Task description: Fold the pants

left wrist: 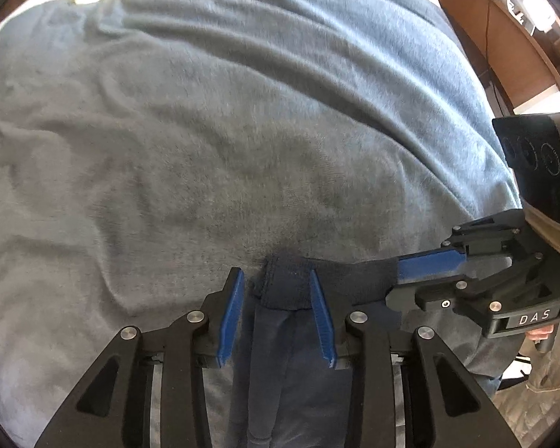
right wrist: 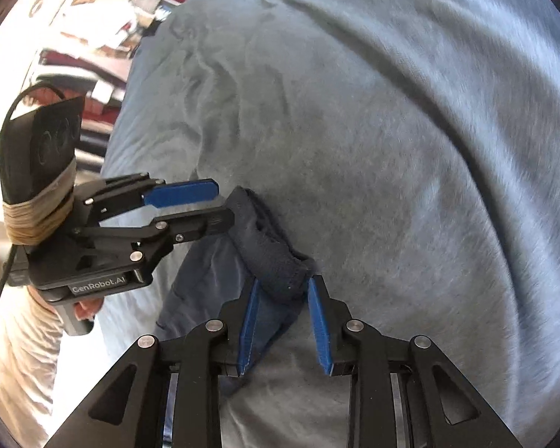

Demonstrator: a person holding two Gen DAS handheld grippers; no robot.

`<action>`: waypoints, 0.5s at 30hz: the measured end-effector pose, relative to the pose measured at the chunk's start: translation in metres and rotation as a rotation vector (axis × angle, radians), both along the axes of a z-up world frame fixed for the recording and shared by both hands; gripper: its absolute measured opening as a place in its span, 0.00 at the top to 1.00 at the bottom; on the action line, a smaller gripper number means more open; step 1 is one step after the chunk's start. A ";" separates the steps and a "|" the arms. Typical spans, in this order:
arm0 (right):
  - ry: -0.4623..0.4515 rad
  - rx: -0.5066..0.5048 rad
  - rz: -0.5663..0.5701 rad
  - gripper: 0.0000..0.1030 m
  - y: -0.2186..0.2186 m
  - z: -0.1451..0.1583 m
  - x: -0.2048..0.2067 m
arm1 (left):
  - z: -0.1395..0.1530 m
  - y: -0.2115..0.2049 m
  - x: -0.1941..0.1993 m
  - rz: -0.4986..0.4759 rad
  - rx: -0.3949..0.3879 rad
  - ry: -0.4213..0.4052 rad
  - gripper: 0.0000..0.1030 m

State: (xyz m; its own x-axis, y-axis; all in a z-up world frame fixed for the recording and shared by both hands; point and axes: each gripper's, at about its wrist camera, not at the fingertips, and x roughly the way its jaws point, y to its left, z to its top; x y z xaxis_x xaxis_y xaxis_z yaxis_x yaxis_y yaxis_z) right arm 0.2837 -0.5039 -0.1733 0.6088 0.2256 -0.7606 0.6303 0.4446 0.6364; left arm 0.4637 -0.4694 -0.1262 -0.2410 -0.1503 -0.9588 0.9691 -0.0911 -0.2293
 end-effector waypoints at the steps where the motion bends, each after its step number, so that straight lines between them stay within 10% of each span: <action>1: 0.001 0.018 -0.010 0.72 0.000 -0.003 0.001 | -0.004 -0.002 0.001 -0.007 0.015 0.004 0.66; 15: 0.006 0.114 -0.050 0.72 -0.010 -0.040 0.009 | -0.043 -0.018 0.005 -0.054 0.124 0.080 0.74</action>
